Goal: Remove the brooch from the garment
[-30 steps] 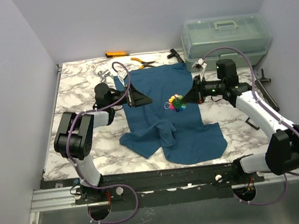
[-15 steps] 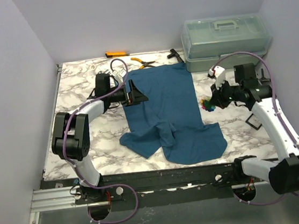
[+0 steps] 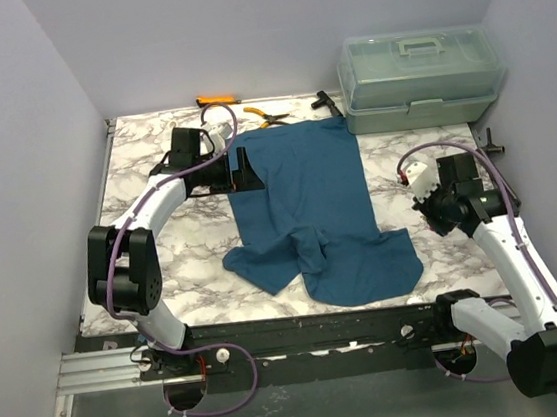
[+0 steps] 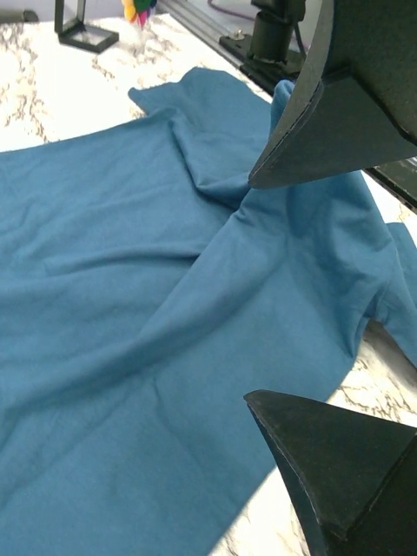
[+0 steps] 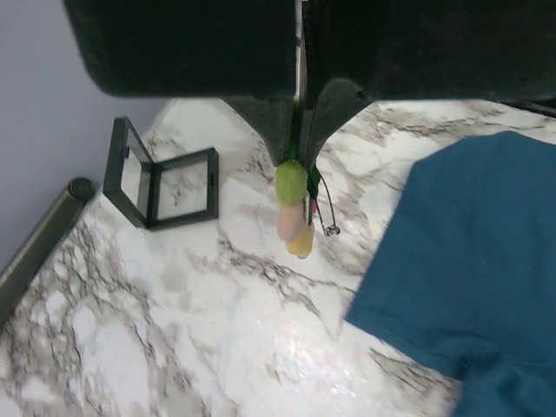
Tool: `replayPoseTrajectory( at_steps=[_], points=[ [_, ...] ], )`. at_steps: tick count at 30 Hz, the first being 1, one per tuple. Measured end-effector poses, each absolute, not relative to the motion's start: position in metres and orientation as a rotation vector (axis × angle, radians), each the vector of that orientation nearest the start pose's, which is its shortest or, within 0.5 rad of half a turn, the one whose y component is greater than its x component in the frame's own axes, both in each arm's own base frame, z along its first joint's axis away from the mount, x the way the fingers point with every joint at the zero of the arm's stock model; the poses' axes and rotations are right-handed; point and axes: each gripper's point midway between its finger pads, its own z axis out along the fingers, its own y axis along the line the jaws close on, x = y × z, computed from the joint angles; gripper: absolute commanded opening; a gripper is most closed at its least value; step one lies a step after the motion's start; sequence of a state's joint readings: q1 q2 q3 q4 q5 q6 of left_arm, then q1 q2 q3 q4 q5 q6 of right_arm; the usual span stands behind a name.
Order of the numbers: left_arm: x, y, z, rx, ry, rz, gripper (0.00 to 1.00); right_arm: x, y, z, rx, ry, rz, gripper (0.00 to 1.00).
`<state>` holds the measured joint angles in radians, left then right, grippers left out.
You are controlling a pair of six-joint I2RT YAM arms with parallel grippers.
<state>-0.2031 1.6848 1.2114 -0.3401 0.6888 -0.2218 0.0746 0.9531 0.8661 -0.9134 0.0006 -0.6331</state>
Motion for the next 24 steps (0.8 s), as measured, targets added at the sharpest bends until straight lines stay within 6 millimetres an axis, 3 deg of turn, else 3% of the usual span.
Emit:
replayPoseTrajectory(
  at_steps=[1,2,5,14,24],
  points=[
    [0.373,-0.197,0.141,0.311,2.36,-1.01,0.99,0.223,-0.013,0.137,-0.886,2.442,-0.239,0.0],
    [0.368,-0.191,0.137,0.287,2.402,-0.977,0.99,0.22,-0.029,0.135,-0.851,2.48,-0.354,0.01],
    [0.364,-0.19,0.134,0.275,2.433,-0.978,0.99,0.22,-0.037,0.13,-0.83,2.483,-0.414,0.01],
    [0.346,-0.193,0.122,0.243,2.566,-1.053,0.99,0.193,-0.078,0.081,-0.825,2.554,-0.727,0.0],
    [0.345,-0.194,0.132,0.26,2.575,-1.055,0.99,0.193,-0.102,0.075,-0.854,2.395,-0.97,0.01]
  ],
)
